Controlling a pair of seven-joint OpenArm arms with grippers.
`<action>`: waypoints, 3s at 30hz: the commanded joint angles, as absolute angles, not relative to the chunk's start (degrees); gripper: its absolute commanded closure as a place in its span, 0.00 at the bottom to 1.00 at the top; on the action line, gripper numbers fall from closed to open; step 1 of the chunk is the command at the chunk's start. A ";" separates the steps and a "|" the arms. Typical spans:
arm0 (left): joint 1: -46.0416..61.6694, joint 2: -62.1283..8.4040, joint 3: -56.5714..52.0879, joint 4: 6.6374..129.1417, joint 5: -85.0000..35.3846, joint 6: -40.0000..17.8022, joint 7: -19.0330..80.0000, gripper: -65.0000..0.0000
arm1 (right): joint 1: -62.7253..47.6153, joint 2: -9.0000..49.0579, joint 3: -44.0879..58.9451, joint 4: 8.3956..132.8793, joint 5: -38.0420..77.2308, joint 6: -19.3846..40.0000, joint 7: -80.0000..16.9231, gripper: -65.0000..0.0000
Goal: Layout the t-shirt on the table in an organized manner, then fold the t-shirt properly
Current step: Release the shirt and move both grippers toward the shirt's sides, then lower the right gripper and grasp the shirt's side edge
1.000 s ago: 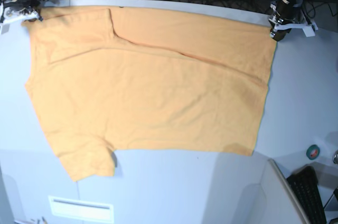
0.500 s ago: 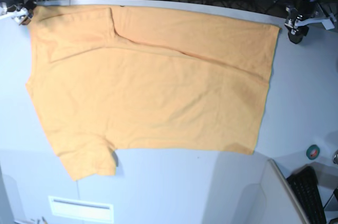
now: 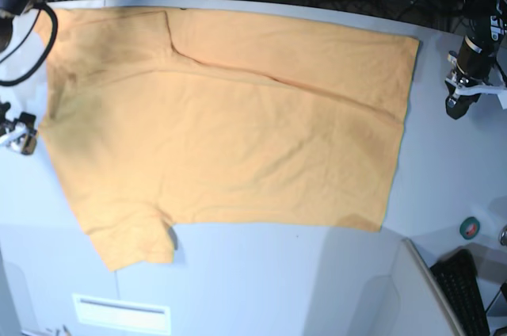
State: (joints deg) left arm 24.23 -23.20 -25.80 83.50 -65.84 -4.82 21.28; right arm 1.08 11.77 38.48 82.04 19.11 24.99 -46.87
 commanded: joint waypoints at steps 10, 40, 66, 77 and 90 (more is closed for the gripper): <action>18.07 -20.44 -26.33 86.81 -42.77 -5.41 27.91 1.00 | 33.19 23.34 19.91 30.81 19.30 24.31 -27.03 0.39; 17.71 -20.44 -26.15 87.08 -41.54 -5.41 27.91 1.00 | 28.88 20.18 10.07 20.88 19.38 14.90 -14.99 0.84; 17.71 -20.44 -26.15 87.08 -41.10 -5.41 27.91 1.00 | 2.33 6.29 27.82 85.41 19.56 14.64 -51.47 1.00; 17.80 -20.70 -26.15 87.08 -41.10 -5.41 27.91 1.00 | -6.20 0.13 27.82 89.27 19.56 14.64 -53.23 1.00; 18.15 -20.70 -26.42 87.08 -41.10 -5.41 27.91 1.00 | 0.75 1.19 30.20 92.26 19.47 14.64 -54.37 0.33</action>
State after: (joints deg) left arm 18.37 -19.68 -25.93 86.15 -40.75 -4.91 29.19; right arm 0.27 0.40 29.91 91.26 19.42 14.96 -55.31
